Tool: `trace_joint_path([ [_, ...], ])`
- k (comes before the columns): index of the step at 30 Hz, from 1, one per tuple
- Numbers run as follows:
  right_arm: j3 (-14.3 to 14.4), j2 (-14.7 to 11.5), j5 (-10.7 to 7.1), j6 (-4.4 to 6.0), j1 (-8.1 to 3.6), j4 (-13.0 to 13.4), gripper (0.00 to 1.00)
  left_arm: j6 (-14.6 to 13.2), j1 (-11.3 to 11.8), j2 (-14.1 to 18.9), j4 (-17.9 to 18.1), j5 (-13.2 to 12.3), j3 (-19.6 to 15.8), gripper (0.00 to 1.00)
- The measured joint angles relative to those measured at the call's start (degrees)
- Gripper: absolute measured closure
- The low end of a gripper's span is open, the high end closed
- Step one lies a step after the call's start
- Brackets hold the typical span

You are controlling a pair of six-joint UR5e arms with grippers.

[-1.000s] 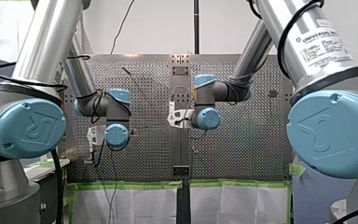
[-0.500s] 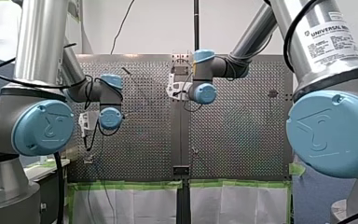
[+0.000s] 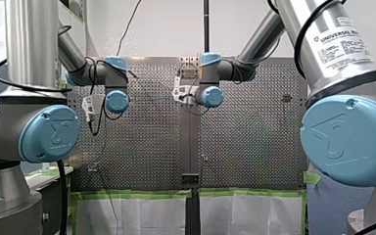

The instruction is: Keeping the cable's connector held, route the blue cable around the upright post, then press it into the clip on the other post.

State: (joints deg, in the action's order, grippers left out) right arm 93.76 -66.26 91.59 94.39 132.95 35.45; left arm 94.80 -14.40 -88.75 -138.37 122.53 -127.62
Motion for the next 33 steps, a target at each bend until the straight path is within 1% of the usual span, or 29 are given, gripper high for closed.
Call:
trace_joint_path([
  [8,-4.1,0.0,-1.68,-0.15,0.52,-3.3,1.0,0.0,0.7,3.9,-4.4,-0.7,4.2,1.0],
  [14,-7.9,0.0,-3.31,-0.77,1.02,-6.6,1.0,0.1,1.4,5.2,-7.2,-1.3,7.7,1.0],
  [22,-12.4,-0.2,-3.86,-1.1,1.67,-10.0,1.0,0.2,2.2,6.0,-10.1,-2.5,12.5,1.0],
  [25,-13.9,-0.3,-4.29,-1.05,2.02,-10.8,1.0,0.3,2.6,6.4,-11.4,-2.8,14.2,1.0],
  [29,-16.1,-0.4,-5.6,-0.73,2.61,-11.5,1.0,0.8,3.2,6.9,-12.8,-2.9,16.5,1.0],
  [33,-18.4,-0.4,-6.21,-0.28,3.02,-11.9,1.0,1.5,3.9,7.0,-14.3,-3.2,18.7,1.0],
])
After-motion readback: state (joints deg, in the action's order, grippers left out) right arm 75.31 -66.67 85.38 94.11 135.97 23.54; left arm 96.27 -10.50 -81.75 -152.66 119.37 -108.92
